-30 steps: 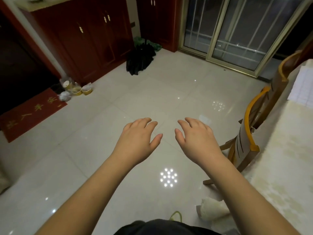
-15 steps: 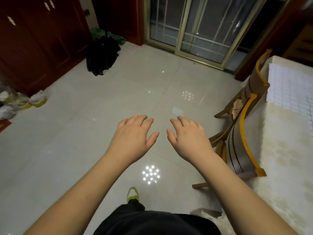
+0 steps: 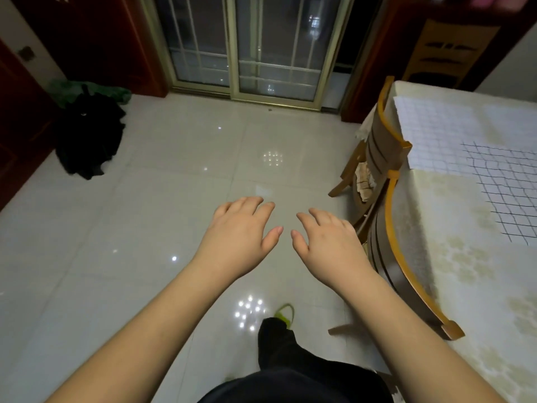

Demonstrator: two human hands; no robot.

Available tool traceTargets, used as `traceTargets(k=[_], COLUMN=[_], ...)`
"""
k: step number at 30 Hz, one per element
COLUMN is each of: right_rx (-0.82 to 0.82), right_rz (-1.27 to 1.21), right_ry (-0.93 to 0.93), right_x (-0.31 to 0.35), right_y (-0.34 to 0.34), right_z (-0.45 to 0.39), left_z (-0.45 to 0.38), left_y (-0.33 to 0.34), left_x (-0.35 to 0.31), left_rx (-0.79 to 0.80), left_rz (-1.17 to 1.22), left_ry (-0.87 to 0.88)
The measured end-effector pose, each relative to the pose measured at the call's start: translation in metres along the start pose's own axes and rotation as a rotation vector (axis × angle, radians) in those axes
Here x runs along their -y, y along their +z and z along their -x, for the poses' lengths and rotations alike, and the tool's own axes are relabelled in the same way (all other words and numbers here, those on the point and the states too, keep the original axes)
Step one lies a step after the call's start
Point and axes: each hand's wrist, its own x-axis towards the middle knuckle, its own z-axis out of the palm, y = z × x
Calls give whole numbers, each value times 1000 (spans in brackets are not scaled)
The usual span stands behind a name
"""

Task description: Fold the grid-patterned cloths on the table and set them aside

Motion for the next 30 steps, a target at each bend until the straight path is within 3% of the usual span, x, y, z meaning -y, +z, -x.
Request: traceTargets(k=[13, 19, 30], right_rx=[-44, -55, -109], right_rz=[-30, -102, -111], right_ry=[181, 283, 559], right_x=[-116, -150, -197], right_y=[-59, -76, -100], right_z=[-155, -206, -337], left_z=[-218, -310, -490], left_y=[-4, -7, -9], left_x=[-36, -40, -29], left_rx=[113, 94, 170], left_rz=[-37, -15, -9], left_ry=[238, 312, 616])
